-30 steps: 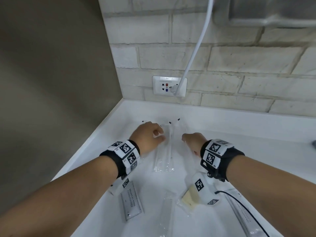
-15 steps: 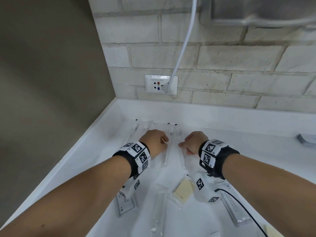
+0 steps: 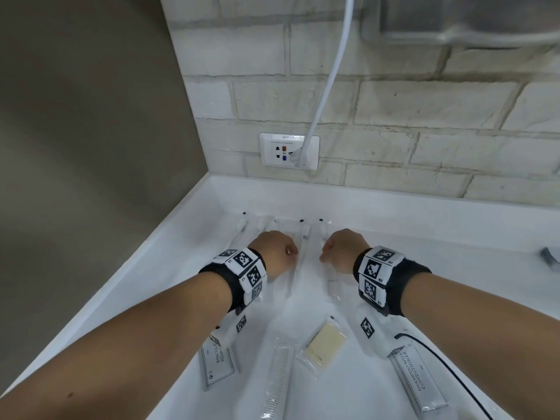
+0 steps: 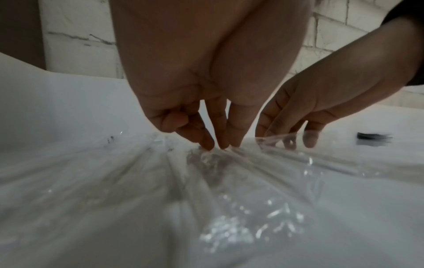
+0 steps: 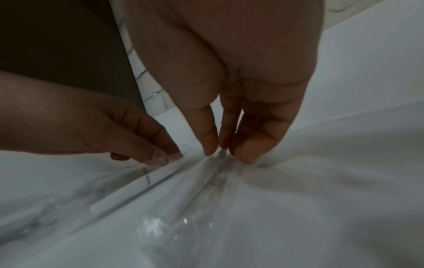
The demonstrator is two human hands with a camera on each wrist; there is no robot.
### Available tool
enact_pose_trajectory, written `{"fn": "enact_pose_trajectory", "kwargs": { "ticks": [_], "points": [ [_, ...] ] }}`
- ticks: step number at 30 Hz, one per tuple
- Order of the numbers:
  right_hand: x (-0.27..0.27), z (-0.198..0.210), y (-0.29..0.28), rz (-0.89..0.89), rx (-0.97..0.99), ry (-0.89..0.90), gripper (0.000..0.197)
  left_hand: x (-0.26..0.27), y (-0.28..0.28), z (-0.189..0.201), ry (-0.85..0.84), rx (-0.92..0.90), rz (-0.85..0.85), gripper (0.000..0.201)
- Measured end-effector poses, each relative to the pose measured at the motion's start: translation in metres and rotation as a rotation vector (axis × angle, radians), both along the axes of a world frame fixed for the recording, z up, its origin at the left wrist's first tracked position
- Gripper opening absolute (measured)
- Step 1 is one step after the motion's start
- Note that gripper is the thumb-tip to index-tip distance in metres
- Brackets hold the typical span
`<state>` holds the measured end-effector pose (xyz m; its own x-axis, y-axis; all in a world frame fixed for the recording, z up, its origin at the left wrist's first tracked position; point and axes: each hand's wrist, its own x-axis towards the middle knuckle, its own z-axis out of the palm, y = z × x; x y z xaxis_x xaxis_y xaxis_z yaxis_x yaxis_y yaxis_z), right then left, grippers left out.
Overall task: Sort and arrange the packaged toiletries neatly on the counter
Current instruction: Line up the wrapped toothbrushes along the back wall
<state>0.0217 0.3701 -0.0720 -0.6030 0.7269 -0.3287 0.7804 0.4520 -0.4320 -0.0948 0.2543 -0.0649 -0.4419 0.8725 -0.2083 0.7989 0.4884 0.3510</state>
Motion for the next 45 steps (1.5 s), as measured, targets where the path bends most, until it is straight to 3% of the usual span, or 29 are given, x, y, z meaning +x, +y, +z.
{"fn": "enact_pose_trajectory", "kwargs": {
  "ticks": [5, 8, 14, 20, 26, 45],
  "points": [
    [-0.004, 0.013, -0.005, 0.127, 0.067, 0.058, 0.019, -0.012, -0.013, 0.021, -0.014, 0.084, 0.078, 0.029],
    [-0.012, 0.025, -0.022, 0.304, 0.105, 0.144, 0.032, -0.030, -0.032, 0.033, 0.041, 0.073, 0.141, 0.033],
    [-0.047, 0.035, -0.068, 0.610, 0.275, -0.091, 0.065, -0.061, -0.072, 0.025, 0.124, -0.141, 0.205, 0.043],
    [-0.073, 0.025, -0.088, 0.595, 0.259, -0.236, 0.090, -0.073, -0.073, 0.018, 0.124, -0.204, 0.175, 0.045],
    [-0.085, 0.014, -0.087, 0.571, 0.291, -0.311, 0.084, -0.075, -0.068, 0.011, 0.169, -0.235, 0.149, 0.046],
    [-0.105, 0.004, -0.087, 0.529, 0.236, -0.226, 0.085, -0.099, -0.068, 0.008, 0.130, -0.162, 0.242, 0.044]
  ]
}}
